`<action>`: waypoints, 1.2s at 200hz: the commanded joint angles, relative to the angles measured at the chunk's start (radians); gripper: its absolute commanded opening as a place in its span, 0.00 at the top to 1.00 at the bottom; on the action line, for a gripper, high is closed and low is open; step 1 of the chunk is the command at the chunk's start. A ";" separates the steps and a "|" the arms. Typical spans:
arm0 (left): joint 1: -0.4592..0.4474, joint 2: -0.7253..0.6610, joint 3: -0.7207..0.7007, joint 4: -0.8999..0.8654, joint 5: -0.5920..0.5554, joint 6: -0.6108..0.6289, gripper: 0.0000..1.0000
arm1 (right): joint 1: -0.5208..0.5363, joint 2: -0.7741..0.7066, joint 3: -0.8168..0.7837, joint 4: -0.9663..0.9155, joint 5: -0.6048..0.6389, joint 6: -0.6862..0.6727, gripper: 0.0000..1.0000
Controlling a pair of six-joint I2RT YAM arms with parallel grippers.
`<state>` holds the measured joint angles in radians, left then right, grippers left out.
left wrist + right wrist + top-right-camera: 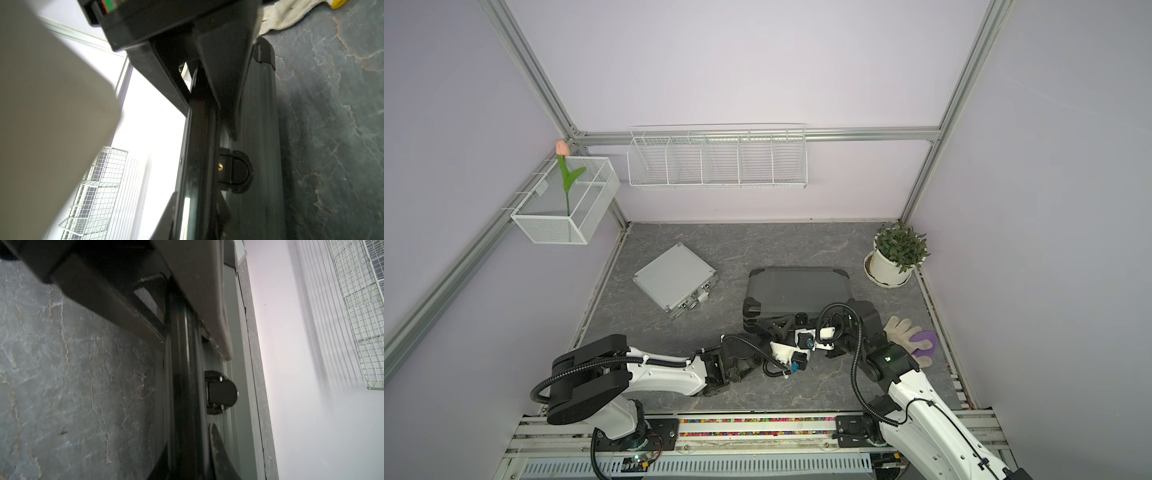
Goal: Open the poker set cases
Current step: Open the fastener on the poker set case.
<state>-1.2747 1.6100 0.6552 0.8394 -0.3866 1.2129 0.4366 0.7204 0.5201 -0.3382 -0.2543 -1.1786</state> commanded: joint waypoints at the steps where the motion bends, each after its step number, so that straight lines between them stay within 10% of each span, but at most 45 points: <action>1: -0.012 -0.122 0.052 0.278 -0.017 0.018 1.00 | -0.013 -0.028 0.001 0.048 0.076 0.084 0.93; 10: -0.012 -0.136 0.047 0.249 -0.007 0.025 1.00 | -0.015 -0.038 -0.003 0.048 0.067 0.073 0.93; 45: -0.011 -0.269 0.034 -0.071 0.065 0.004 0.42 | -0.012 -0.102 -0.053 0.101 0.047 0.014 0.93; 86: 0.018 -0.474 0.127 -0.588 0.195 -0.241 0.12 | -0.010 -0.169 -0.099 0.148 0.027 -0.030 0.93; 145: 0.054 -0.482 0.277 -0.971 0.291 -0.360 0.06 | -0.007 -0.278 -0.143 0.222 0.024 -0.029 0.93; 240: 0.058 -0.346 0.376 -1.047 0.381 -0.393 0.04 | 0.001 -0.286 -0.049 0.313 -0.008 -0.022 0.93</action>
<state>-1.2228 1.2381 0.9855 -0.1669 -0.0544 0.8463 0.4366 0.4770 0.3698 -0.3470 -0.2230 -1.2251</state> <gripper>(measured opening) 0.960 0.193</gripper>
